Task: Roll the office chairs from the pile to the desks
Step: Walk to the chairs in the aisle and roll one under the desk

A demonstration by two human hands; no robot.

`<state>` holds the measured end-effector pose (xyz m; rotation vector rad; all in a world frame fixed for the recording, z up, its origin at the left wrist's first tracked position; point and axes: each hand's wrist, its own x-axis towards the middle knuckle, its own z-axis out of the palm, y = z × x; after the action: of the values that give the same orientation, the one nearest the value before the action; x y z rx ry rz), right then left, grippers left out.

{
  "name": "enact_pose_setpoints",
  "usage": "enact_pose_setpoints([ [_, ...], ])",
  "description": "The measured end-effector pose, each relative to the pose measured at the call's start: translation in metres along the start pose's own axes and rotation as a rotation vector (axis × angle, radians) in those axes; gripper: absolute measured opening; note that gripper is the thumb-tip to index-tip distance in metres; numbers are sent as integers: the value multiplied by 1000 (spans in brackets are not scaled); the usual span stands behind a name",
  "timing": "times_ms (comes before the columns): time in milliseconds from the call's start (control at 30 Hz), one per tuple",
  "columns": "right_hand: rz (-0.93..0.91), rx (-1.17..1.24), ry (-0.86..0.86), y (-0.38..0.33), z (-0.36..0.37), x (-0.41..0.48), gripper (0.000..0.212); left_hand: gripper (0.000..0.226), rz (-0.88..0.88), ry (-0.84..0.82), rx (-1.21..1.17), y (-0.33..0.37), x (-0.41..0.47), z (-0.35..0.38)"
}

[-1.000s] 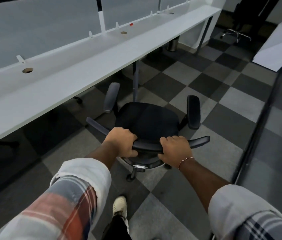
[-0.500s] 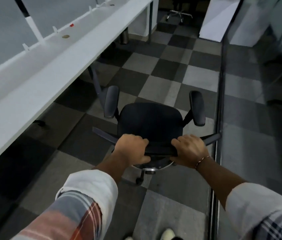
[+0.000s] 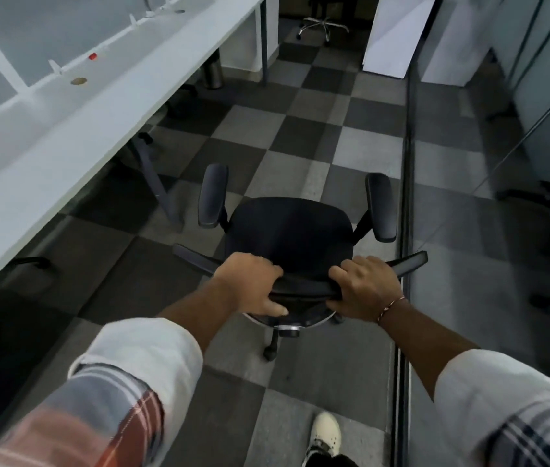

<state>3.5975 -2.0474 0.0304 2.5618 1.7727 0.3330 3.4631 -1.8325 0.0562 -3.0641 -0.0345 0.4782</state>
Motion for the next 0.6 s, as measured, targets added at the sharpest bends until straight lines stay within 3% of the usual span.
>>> enact_pose_setpoints([
  [333,-12,14,-219,106,6,38,48,59,-177,31,31,9,105,-28],
  [600,-13,34,-221,163,21,71,49,60,-196,81,30,0,172,-44],
])
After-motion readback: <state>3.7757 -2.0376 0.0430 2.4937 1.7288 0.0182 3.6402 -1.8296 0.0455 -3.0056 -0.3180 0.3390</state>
